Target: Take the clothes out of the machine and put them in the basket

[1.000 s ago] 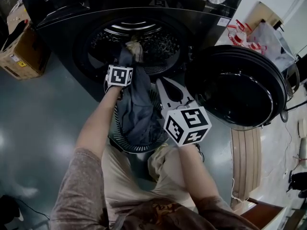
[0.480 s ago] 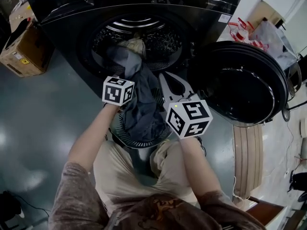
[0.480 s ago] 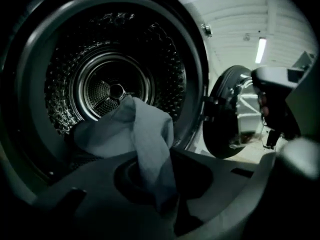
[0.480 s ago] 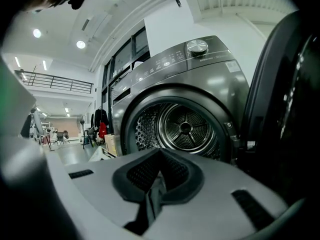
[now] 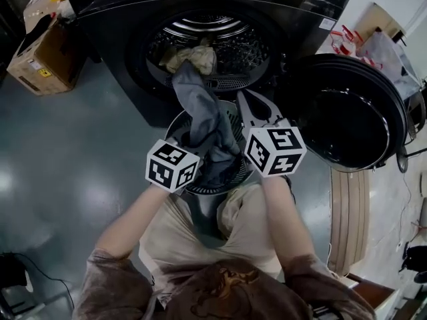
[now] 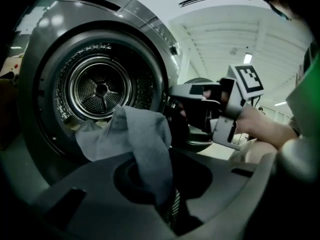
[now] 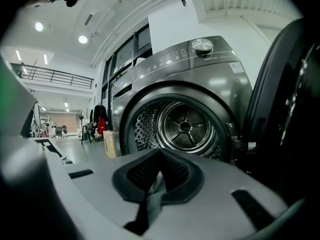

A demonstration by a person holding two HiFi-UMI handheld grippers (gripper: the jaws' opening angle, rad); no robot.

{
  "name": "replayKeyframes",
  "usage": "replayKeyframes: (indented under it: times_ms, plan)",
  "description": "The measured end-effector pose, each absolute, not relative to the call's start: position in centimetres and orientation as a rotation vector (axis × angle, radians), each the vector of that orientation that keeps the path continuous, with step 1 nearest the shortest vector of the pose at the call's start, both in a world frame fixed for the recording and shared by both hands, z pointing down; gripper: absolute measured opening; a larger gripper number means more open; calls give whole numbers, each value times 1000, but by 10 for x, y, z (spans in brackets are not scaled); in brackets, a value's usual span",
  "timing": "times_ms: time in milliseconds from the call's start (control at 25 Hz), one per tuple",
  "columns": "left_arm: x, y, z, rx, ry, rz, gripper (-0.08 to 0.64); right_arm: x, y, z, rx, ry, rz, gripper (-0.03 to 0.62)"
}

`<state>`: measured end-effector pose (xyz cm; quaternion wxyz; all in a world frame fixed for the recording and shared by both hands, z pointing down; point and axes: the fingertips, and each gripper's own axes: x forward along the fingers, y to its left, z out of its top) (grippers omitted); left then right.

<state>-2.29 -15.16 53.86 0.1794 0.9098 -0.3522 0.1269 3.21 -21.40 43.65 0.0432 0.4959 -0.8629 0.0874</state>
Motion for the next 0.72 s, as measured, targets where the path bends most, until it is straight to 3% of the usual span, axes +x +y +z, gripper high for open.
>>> replayKeyframes:
  times_ms: [280,360,520,720]
  plan:
    - [-12,-113,545,2579,-896,403,64,27,-212,437,1517,-2641,271,-3]
    - [-13,-111,550,2584,-882,457,102,23,-212,436,1512,-2647,273,-3]
    - [-20,-107,570,2527,-829,610,247,18,-211,434,1504,-2656,271,-3]
    - [-27,-86,594,2479,-678,791,304,16,-212,434,1507,-2660,271,-2]
